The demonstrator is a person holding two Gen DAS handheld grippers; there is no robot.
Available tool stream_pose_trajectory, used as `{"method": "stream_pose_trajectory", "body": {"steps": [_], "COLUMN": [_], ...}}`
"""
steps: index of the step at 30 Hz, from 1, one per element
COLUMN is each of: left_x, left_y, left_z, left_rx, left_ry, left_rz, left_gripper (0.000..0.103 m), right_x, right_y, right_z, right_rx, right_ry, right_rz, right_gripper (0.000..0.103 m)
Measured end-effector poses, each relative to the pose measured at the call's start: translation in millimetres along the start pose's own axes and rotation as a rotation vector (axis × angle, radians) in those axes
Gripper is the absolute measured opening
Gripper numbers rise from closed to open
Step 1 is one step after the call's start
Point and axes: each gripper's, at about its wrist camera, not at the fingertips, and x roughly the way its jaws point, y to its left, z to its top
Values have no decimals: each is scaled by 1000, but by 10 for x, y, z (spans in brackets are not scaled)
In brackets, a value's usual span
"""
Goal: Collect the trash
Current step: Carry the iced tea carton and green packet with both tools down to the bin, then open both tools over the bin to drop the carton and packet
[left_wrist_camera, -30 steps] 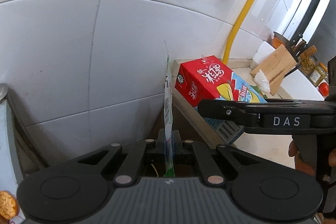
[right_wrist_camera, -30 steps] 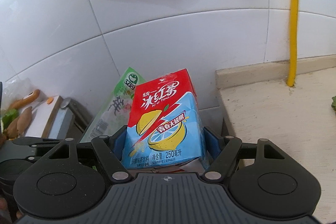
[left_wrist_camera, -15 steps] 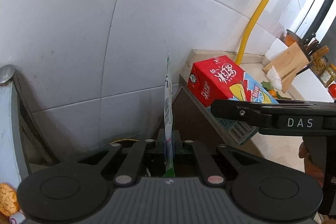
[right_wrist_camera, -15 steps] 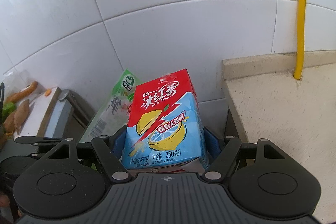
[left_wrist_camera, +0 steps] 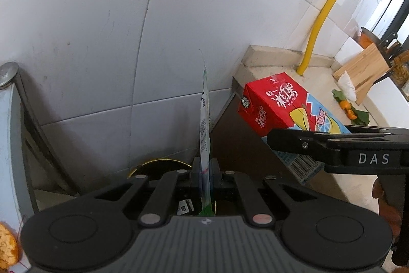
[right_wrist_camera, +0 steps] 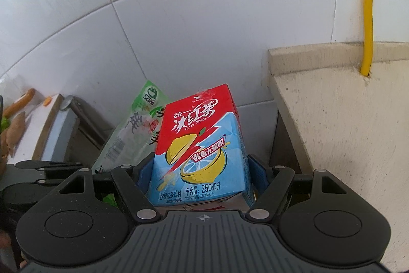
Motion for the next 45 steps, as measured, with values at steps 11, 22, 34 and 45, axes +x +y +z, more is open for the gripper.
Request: {"method": "stream_pose_trajectory", "body": {"steps": [11, 22, 34, 45], "left_x": [132, 230, 324, 394], "left_y": [56, 89, 125, 138], "left_z": [-15, -16, -12, 4], "left_rx": [4, 1, 9, 23], "left_ry": [35, 58, 89, 111], "left_rz": [31, 48, 73, 114], "left_gripper": [1, 1, 1, 5], "right_x": [110, 190, 379, 488], "right_y": [-41, -57, -85, -84], "right_z": [-43, -43, -76, -103], "right_rx": [21, 36, 62, 65], "right_ry": [37, 62, 98, 122], "right_rz": [-6, -14, -25, -29], "right_gripper": [79, 79, 79, 79]}}
